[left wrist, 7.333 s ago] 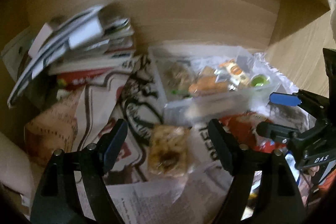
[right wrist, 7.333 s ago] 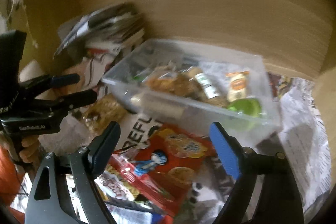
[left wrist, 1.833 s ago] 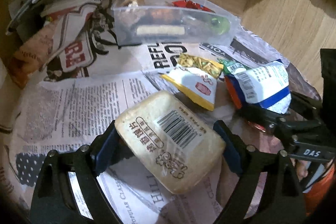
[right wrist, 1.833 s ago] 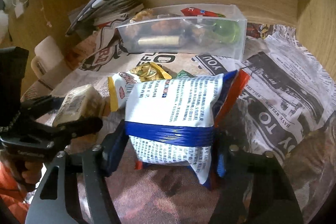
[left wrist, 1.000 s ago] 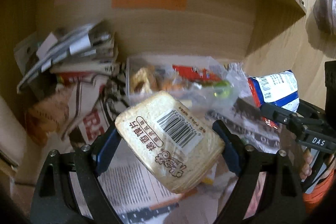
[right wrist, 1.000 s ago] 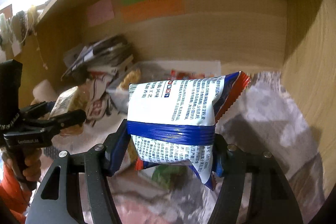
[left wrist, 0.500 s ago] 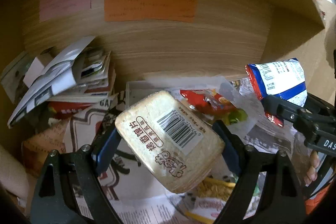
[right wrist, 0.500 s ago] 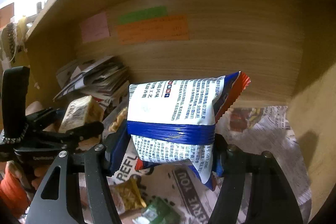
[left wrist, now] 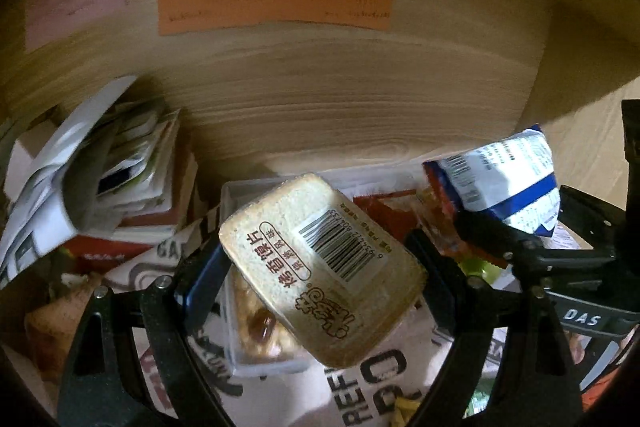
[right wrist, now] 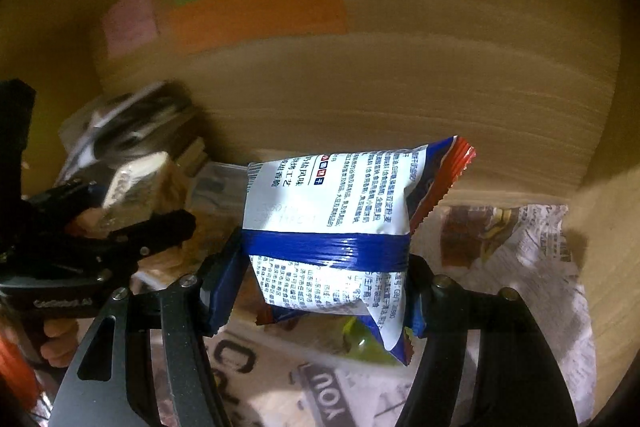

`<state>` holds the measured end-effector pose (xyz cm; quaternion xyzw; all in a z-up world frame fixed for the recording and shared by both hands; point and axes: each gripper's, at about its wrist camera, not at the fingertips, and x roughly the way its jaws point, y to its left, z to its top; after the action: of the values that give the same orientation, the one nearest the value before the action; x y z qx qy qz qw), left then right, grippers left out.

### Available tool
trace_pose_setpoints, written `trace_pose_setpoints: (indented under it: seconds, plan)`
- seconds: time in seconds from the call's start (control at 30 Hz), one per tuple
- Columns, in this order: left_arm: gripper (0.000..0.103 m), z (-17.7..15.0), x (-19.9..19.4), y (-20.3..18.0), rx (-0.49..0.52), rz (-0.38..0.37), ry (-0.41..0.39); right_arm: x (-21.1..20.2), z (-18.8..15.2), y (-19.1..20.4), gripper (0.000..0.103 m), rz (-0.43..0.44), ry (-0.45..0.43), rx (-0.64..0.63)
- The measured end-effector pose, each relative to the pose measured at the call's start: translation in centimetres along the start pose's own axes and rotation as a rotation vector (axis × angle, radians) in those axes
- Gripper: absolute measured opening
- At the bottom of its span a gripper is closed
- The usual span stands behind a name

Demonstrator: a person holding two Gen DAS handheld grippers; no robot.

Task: Organize snacks
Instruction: 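Carry the bread packet and white-blue bag over the clear box and release both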

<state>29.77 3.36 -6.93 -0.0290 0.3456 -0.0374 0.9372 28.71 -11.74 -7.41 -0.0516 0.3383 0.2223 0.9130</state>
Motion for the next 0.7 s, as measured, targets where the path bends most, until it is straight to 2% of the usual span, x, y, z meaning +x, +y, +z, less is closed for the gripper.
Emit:
trace_pose_setpoints:
  seconds: [0.23,0.43,0.57,0.7]
  plan:
    - [0.087,0.6,2.5,-0.8,0.045,0.019,0.015,2.5,0.8,-1.3,0.063,-0.019,0.059,-0.002]
    - [0.088,0.5,3.8,-0.7,0.029,0.005,0.056,3.5,0.6,-1.6,0.067,-0.045,0.092,-0.003]
    - [0.088,0.3,4.1,-0.6,0.019,-0.002,0.077,3.1,0.3,-2.0,0.076,-0.057,0.086,0.003]
    - [0.089,0.5,2.9,-0.5,0.017,-0.014,0.037,2.0,0.4,-2.2,0.082,-0.050,0.069,0.019]
